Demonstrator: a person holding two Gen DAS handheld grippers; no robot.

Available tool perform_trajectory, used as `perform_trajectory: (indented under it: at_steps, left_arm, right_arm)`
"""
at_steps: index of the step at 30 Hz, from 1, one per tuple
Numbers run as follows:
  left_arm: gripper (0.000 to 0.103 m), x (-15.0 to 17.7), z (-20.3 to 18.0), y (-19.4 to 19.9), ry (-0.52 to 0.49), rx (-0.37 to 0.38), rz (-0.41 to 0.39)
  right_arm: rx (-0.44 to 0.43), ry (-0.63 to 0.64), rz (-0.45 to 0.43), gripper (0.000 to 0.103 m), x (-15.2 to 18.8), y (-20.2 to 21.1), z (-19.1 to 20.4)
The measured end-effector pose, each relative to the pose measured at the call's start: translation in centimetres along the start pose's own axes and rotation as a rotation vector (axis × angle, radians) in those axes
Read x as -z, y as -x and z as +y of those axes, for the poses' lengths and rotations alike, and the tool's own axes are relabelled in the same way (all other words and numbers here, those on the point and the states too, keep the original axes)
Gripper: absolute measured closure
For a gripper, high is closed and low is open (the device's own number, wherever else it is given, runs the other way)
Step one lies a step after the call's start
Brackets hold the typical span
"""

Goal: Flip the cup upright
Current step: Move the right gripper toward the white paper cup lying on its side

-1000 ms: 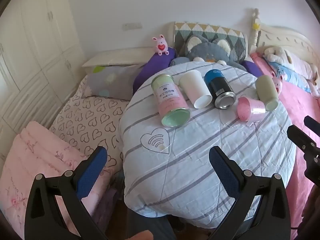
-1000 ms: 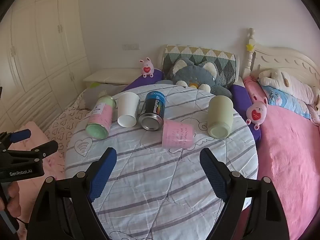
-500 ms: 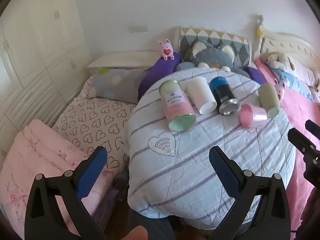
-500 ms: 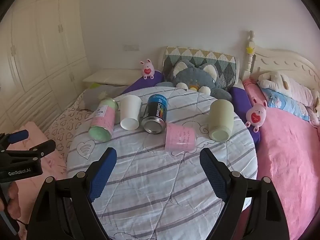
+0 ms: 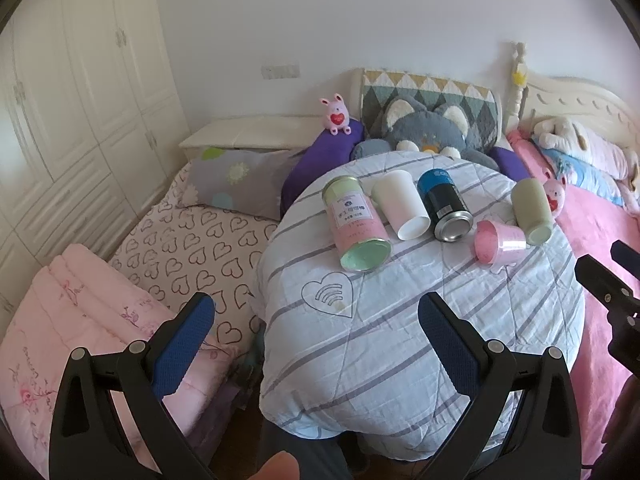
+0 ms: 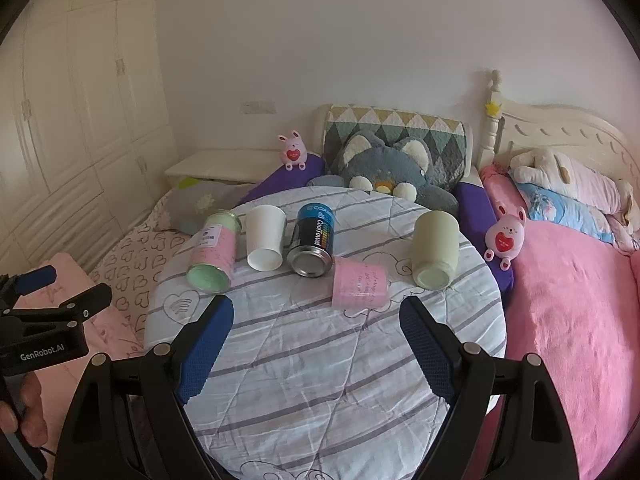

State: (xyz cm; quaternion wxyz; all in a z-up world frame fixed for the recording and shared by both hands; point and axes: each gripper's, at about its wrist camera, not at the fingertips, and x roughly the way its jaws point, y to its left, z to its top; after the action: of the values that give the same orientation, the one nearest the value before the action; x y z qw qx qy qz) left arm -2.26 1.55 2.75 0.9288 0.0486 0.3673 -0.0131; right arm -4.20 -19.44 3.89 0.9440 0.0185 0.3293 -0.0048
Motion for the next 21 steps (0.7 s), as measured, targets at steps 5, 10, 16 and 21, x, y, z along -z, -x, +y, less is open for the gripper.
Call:
perform_trajectory:
  at_steps: [5,10,16,21]
  left_arm:
    - [0.0,-0.1,0.6,0.4,0.012,-0.007,-0.012]
    - [0.0,-0.2,1.2,0.5,0.022,-0.009,-0.012]
    - [0.0,-0.1,1.3,0.5,0.023,-0.009,-0.011]
    - [0.0,-0.2,1.8,0.0,0.03,-0.009,-0.001]
  right_arm:
    - [-0.006,0.012,-0.001,0.017,-0.1,-0.1,0.7]
    - [-0.008,0.019,0.0,0.017,-0.1,0.0,1.1]
    - [-0.01,0.022,0.004,0.017,-0.3,-0.3,1.5]
    - [-0.013,0.035,0.013,0.017,-0.6,-1.0,2.1]
